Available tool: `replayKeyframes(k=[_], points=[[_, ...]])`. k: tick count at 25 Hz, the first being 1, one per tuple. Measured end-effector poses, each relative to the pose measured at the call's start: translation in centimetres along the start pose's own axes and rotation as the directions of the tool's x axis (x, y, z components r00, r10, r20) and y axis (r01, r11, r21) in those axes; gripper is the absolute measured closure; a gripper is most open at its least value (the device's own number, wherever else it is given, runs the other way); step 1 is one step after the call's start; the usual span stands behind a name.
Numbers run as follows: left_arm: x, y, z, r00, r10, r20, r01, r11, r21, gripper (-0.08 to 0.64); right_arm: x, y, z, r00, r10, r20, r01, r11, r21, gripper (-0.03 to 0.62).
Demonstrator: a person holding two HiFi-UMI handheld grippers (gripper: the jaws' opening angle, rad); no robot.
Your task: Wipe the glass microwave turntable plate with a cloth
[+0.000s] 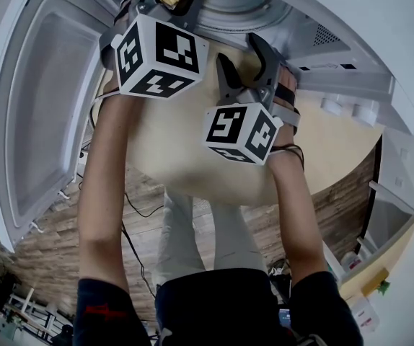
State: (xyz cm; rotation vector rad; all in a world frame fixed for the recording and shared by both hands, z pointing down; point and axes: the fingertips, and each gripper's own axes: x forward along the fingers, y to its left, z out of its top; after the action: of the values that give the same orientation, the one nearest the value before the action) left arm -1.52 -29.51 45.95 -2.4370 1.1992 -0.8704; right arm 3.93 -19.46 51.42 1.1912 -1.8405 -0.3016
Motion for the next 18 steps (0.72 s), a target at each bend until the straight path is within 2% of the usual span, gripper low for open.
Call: replayKeyframes(k=[6, 18], points=[[0.0, 0.1, 0.0, 1.000, 0.011, -0.001, -0.011, 1.000, -0.011, 0.433, 0.0, 0.0, 0.0, 1.000, -0.001, 0.002, 0.001, 1.000, -0.001, 0.328], [0.4, -0.9, 0.5, 0.998, -0.061, 0.000, 0.061, 0.998, -0.017, 0.433, 0.0, -0.1, 0.0, 1.000, -0.016, 0.003, 0.016, 1.000, -0.009, 0.334]])
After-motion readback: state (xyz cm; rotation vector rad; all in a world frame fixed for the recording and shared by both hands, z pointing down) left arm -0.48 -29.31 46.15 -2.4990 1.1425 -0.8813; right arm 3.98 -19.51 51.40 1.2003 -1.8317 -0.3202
